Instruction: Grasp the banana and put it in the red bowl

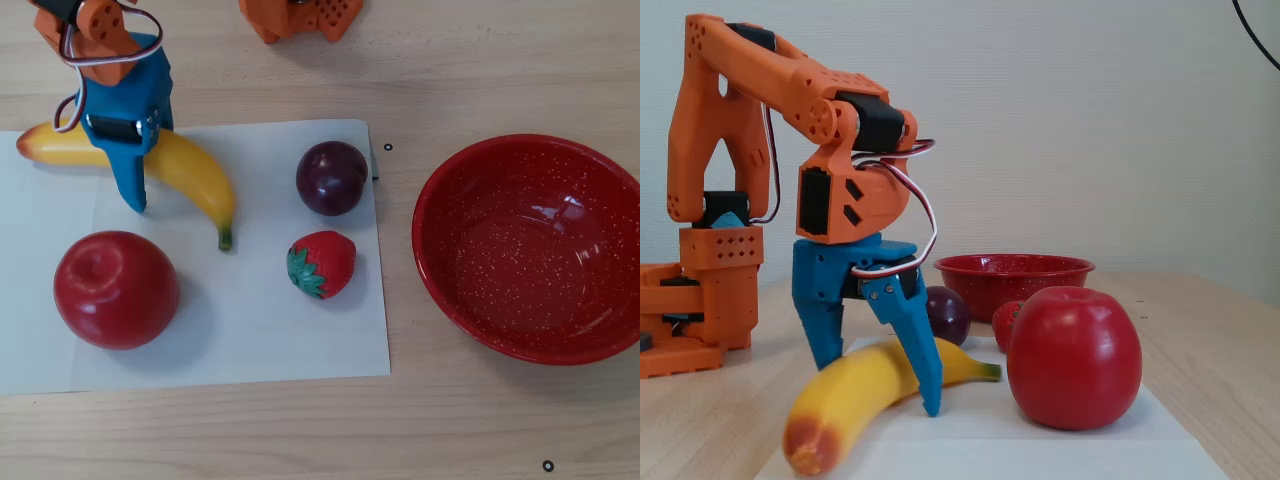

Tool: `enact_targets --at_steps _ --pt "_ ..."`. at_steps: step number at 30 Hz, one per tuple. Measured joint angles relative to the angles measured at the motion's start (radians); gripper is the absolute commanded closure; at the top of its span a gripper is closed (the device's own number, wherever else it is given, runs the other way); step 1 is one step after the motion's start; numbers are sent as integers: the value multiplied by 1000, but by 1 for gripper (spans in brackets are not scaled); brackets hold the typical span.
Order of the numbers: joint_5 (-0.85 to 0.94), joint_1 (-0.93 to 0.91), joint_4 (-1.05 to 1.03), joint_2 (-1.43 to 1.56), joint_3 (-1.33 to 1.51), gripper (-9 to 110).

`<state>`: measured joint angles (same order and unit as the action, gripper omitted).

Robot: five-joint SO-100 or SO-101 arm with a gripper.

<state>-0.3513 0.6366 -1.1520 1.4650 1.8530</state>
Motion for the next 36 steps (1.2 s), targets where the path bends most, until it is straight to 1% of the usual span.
enact_targets --at_steps 5,9,12,17,24,27,30,33,36 --pt "17 -2 0 2 -5 101" --pt "26 -2 -11 2 -11 101" --pt "28 -2 -75 2 -32 101" --pt "58 0 -262 -2 -115 101" --pt "123 -9 -522 -2 -382 101" --pt "123 -31 -621 -2 -489 101" --pt "176 -67 -637 -2 -580 101" --pt "193 -110 -646 -2 -650 101" --pt "230 -169 -647 15 -678 101"
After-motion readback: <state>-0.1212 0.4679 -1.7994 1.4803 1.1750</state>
